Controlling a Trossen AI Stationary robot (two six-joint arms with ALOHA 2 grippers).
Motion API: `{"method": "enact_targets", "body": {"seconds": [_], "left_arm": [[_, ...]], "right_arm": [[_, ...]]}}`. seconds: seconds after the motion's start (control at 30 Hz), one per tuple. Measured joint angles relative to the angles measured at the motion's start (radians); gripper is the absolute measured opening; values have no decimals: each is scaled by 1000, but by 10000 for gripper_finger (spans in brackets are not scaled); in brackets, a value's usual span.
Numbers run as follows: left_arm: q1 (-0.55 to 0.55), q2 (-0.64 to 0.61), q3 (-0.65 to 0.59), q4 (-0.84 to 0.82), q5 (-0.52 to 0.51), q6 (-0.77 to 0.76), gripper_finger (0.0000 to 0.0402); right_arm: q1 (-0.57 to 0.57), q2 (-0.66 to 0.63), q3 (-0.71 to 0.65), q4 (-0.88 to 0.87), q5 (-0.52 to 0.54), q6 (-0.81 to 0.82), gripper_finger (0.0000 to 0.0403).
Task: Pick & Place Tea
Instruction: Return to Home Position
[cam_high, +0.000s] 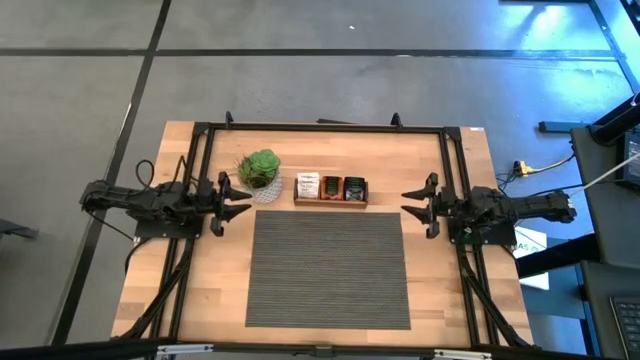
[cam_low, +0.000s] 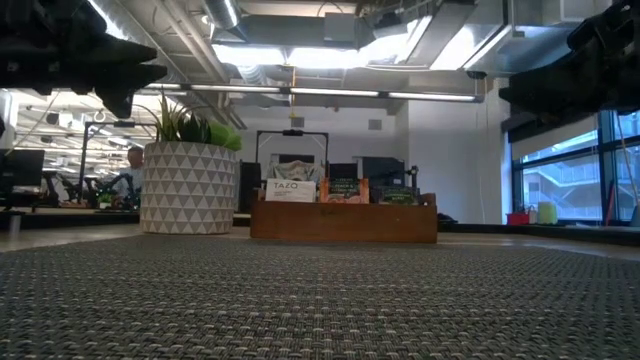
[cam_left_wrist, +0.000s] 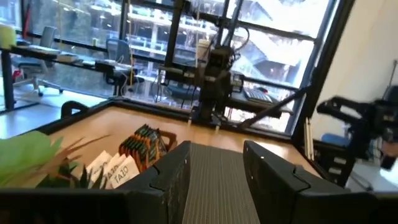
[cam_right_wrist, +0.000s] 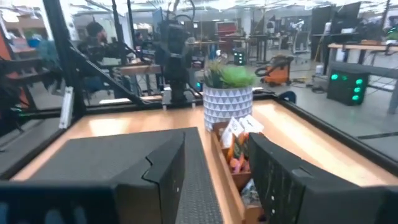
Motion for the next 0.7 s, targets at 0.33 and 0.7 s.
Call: {"method": "enact_targets", "body": {"seconds": [0.33,0.7], "left_arm": [[-1,10,0,-45,8,7,144],[-1,10,0,-45,5,7,144]], "right_arm": [[-9,1,1,-2,-19,-84,173],[-9,1,1,-2,-19,-83,173]]}}
